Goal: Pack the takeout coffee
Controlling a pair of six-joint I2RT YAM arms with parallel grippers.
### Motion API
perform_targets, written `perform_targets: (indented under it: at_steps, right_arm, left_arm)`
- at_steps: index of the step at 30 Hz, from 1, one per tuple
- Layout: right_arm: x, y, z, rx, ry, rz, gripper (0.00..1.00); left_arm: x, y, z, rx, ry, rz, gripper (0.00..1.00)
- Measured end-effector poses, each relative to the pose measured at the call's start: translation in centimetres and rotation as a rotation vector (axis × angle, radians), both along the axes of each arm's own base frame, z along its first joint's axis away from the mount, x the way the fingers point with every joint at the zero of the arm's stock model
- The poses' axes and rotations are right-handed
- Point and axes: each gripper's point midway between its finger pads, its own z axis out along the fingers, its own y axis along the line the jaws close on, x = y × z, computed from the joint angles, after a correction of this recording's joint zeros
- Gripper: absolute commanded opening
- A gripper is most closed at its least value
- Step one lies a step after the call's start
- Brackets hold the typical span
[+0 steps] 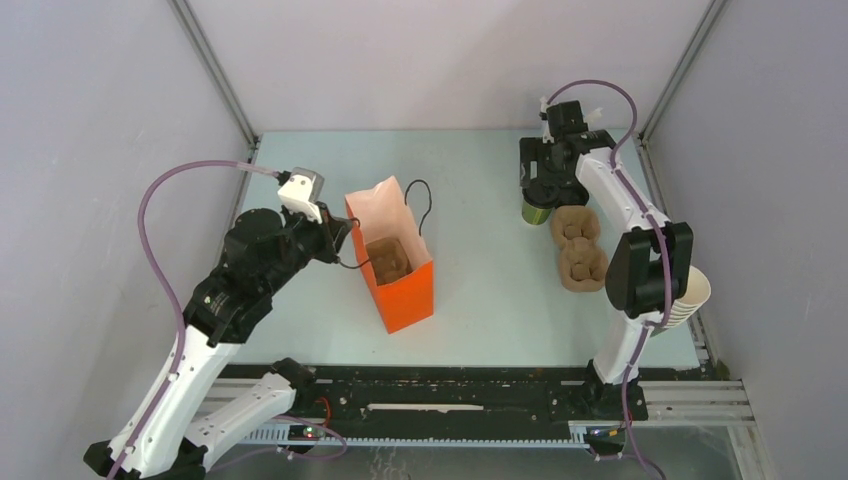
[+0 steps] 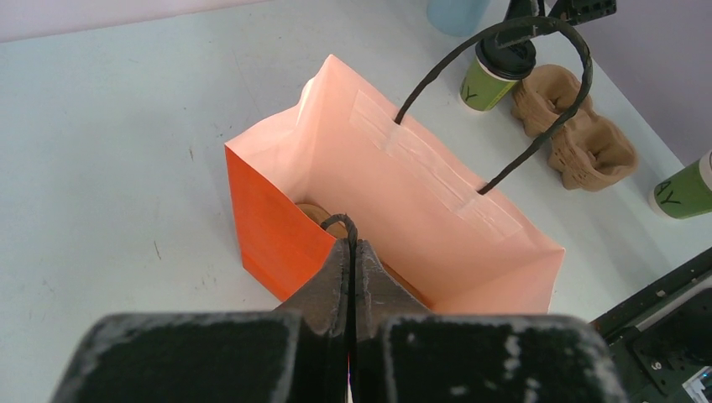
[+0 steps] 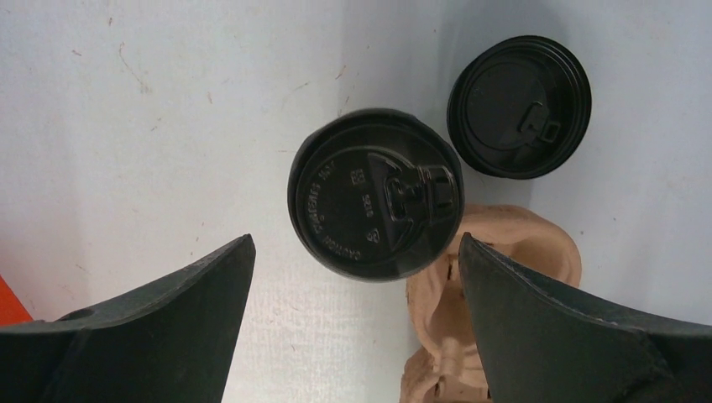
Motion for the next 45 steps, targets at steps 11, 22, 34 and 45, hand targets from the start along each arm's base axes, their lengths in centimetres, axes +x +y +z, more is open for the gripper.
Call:
perform_targets:
  at_steps: [11,22,34,45]
  right_arm:
    - [1.2,-1.1,-2.1,-0.006,0.038,-0.020,1.00]
    - [1.6,-1.2,-2.6,0.002,0.039,-0.017,0.99]
    - [1.6,-1.2,-3.1,-0.007,0.049,-0.008,0.92]
    - [1.7,-1.2,-3.6,-0.009,0.060,-0.007,0.88]
  left_arm:
    - [-0.1,-0.3,-0.1,-0.009,0.011,-0.011,0.00]
    - [-0.1,-0.3,-0.4,-0.004,0.020,-0.012,0.00]
    - [-0.1,-0.3,-0.4,-0.004,0.021,-0.012,0.00]
    - [-0.2,-0.3,-0.5,0.000,0.026,-0.012,0.00]
